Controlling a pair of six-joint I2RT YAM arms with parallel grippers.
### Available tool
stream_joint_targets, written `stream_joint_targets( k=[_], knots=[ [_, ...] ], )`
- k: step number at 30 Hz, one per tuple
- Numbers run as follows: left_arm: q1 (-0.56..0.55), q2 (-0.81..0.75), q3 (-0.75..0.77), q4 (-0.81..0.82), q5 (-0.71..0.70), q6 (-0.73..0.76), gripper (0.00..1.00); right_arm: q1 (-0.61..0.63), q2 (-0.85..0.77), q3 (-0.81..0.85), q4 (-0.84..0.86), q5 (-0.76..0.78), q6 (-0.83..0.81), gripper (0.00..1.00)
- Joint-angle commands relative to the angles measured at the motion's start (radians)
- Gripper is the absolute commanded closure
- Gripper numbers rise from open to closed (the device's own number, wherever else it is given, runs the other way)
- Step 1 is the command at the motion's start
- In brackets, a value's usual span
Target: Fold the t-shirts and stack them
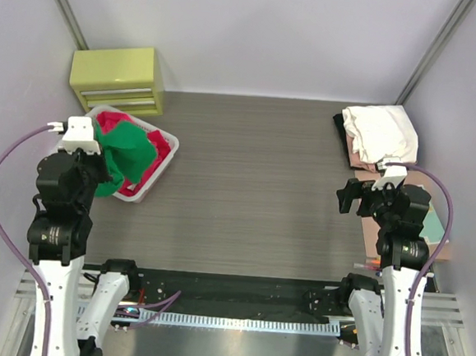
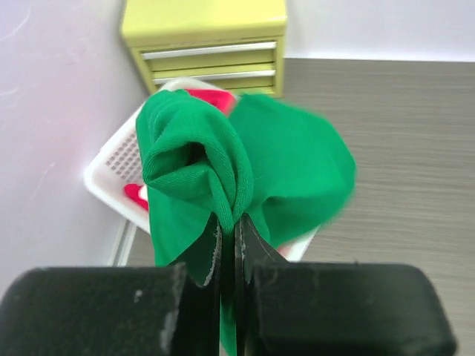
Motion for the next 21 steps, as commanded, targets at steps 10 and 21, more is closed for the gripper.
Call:
stream_joint_targets(
  k=[10,21],
  knots=[
    [0.003,0.058,0.055,0.013,0.643,-0.081,0.99,-0.005,-0.006,-0.004,0.046,-0.006,-0.002,0.0],
    [-0.025,0.134,0.095,0.053,0.761,-0.137,1.0,-0.004,-0.006,-0.009,0.049,0.005,-0.005,0.0]
  ],
)
